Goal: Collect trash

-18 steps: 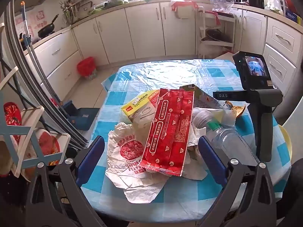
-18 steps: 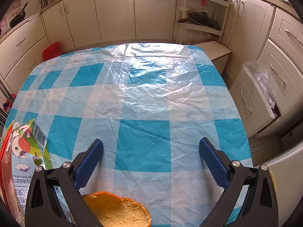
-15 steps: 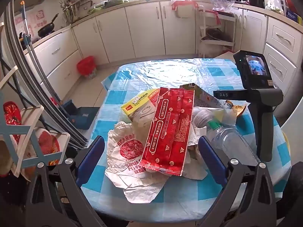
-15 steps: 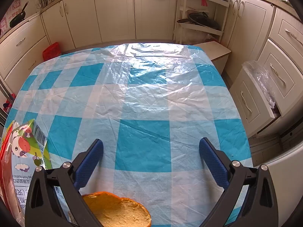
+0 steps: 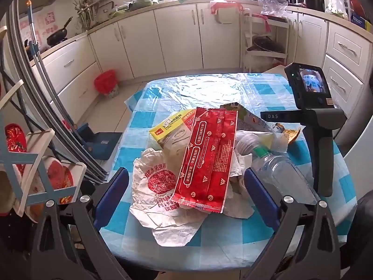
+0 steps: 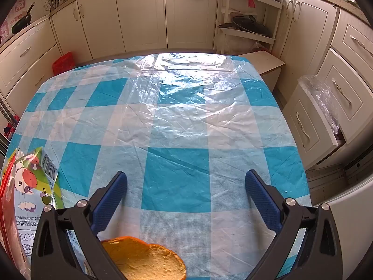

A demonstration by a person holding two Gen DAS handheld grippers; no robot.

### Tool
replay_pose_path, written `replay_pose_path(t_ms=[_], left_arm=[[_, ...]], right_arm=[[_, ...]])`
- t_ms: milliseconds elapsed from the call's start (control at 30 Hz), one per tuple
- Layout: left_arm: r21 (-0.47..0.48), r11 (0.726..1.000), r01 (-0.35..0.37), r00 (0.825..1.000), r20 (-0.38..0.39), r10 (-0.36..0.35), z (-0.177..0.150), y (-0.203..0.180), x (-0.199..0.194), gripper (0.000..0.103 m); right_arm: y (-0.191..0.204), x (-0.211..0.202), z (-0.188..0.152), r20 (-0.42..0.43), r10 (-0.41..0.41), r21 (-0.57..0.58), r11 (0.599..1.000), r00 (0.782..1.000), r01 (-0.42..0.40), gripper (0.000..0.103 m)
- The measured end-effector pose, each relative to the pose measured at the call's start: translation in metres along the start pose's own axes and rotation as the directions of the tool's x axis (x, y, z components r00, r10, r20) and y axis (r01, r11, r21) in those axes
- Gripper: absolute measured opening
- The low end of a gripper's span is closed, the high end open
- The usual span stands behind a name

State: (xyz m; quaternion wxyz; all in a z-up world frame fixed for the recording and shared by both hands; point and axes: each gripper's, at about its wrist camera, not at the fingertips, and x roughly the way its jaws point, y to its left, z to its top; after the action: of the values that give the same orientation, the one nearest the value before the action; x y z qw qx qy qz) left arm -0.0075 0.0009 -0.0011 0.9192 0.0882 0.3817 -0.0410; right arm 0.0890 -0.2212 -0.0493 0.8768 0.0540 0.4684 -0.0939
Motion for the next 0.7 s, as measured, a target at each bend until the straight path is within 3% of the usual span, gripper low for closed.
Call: replay_pose_path(t_ms=[700], left_arm=[[-0.038, 0.998, 0.056, 0.998, -0.006, -0.056, -0.006, 0.019, -0.014, 0.095]], right_arm=[[0.001, 0.0, 0.0, 0.0, -0.001, -0.001, 1.0, 1.0, 0.001, 0.097]])
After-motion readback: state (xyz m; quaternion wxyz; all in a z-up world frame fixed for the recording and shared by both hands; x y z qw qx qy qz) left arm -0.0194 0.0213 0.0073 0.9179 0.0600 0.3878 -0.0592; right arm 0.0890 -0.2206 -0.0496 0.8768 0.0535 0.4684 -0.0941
